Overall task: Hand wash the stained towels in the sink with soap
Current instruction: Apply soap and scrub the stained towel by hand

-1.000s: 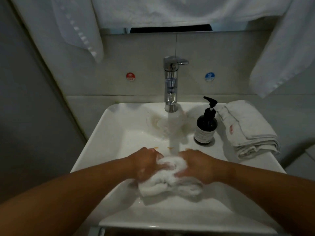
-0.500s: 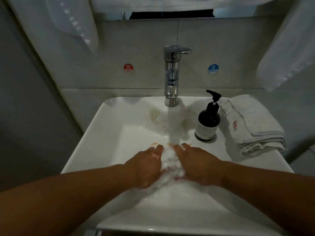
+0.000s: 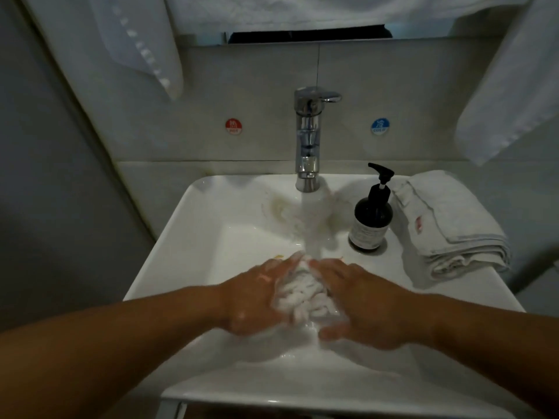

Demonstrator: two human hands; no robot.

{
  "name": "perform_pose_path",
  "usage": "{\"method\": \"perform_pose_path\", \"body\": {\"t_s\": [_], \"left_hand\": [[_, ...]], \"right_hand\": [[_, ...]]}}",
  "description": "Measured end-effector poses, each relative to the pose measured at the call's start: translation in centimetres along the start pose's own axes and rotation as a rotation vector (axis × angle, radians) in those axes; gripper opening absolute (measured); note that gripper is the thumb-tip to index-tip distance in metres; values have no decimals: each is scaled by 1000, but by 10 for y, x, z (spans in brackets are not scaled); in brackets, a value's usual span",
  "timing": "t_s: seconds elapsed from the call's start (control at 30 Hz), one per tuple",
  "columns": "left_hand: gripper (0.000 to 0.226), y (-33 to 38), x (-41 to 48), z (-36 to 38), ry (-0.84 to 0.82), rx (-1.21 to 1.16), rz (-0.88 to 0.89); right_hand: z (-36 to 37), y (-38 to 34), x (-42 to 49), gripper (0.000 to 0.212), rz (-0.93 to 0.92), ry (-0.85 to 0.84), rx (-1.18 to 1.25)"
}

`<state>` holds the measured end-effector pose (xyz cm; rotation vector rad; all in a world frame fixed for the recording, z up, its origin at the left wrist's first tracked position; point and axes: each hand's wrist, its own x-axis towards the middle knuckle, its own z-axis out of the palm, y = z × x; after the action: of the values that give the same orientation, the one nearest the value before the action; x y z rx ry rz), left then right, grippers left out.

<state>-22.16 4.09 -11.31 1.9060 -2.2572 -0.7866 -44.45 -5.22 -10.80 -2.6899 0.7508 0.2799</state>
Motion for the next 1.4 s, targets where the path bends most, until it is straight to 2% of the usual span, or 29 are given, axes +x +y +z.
{"method": "perform_pose_path", "body": {"t_s": [0.03,0.1,0.13,0.17,0.27,0.3,0.37,0.43,0.5,0.57,0.6,0.7,0.73,0.8,0.87,0.97,1.07,1.17,1.23,1.27,1.3,1.33,1.4], "left_hand": [[114,-4,2,12,-25,139,-39],[103,-8,12,29,-3,439,-21],[95,-9,17,31,-2,529,4],[88,-8,21,30,4,529,4],[84,-6,31,23,110,241,-130],[76,-5,32,21,157,189,-137],[50,0,34,13,193,195,-145],[35,1,33,5,204,179,-143],[30,-1,28,-4,152,99,-121],[33,-1,21,-10,72,-8,-120],[41,1,17,-12,91,-23,-111],[56,10,6,-8,181,18,-61],[61,13,1,-5,139,11,-48],[86,13,-3,9,-3,19,-109],[100,13,-1,20,-19,105,-166],[81,13,9,21,15,170,-166],[67,7,17,16,115,217,-159],[59,7,19,6,192,163,-180],[48,8,19,-3,127,28,-214],[47,10,19,-9,96,0,-229],[46,9,19,-14,95,10,-247],[43,8,20,-16,126,24,-252],[50,6,18,-18,203,18,-231]], "right_hand": [[7,-2,0,121,-6,-19,-37],[13,1,12,124,18,28,-106],[13,4,20,119,29,67,-141],[12,6,28,109,36,90,-161],[8,8,42,66,46,147,-122],[6,8,44,56,55,167,-106],[1,8,44,48,62,203,-61],[-2,10,39,43,49,221,75],[-4,11,31,47,47,176,294],[-6,9,20,65,122,59,382],[-6,8,15,72,140,35,313],[-1,4,-2,86,62,133,85],[0,0,-6,92,19,124,58],[7,-5,-10,110,-7,43,-5],[14,-5,-2,119,12,37,-82],[12,-2,14,109,53,60,-149],[12,4,23,85,84,118,-179],[4,9,25,59,57,159,-24],[-1,15,26,40,42,92,150],[-3,17,27,37,46,38,209],[-4,18,27,43,50,-1,225],[-5,18,26,58,61,2,221],[-5,17,20,87,86,80,206]]}}
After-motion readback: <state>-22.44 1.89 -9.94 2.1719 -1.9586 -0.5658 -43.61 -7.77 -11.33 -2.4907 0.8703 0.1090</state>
